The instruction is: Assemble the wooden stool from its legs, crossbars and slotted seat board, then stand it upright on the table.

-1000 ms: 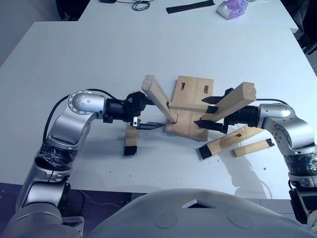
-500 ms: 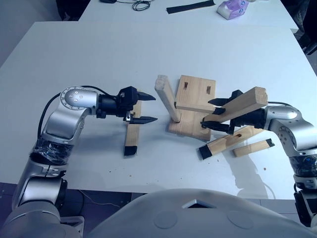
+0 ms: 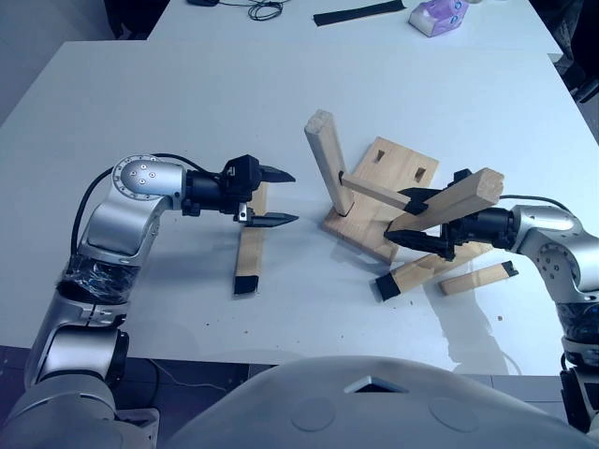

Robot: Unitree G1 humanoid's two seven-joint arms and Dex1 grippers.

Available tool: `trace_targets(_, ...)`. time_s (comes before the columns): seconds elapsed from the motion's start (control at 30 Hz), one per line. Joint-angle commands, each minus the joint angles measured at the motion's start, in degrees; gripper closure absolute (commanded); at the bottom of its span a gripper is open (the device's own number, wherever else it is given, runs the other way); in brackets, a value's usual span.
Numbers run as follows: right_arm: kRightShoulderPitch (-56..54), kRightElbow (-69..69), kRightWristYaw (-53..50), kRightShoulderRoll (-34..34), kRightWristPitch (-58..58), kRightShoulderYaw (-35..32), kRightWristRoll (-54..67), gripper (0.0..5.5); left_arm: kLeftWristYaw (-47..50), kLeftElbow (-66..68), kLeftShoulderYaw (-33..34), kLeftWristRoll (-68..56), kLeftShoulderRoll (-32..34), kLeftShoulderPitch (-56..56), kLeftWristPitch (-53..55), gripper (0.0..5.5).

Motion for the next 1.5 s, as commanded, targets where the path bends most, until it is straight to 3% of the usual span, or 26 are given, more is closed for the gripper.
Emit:
trace_targets(0.03, 0.2, -0.9, -0.6, -1.2, 0.4, -0.8, 0.0, 0.11, 0.3, 0.2, -0.3, 0.6, -0.4, -0.2, -0.3, 1.90)
trace_targets(0.23, 3.6, -2.3, 0.2, -3.7, -1.8, -1.1, -1.5, 0.11, 0.0, 0.5, -0.2, 0.6, -0.3, -0.4, -0.4, 1.90)
trace_targets(0.67, 11.1, -6.9, 3.4, -9.2, -3.5, -8.9, 0.0, 0.11, 1.0, 0.8, 0.0, 1.1, -0.4, 0.5, -0.8, 1.90)
trace_targets(0.93, 7.8, 1.8, -0.4, -11.0, -10.3, -9.1, -8.6, 0.11, 3.9, 6.1, -0.5, 5.1, -2.0, 0.0, -5.5, 1.90)
trace_targets(1.3, 0.1, 16.0, -10.6, -8.2, -23.4, -1.4, -25.2, 1.63, 7.1, 14.8, -3.9, 14.0, -5.3, -2.3, -17.9, 1.90)
trace_targets(1.5, -6.4, 25.1, -16.0, -4.9, -30.6, 3.8, -34.3, 2.74, 7.9, 15.3, -4.4, 15.1, -7.2, -2.5, -19.8, 1.90)
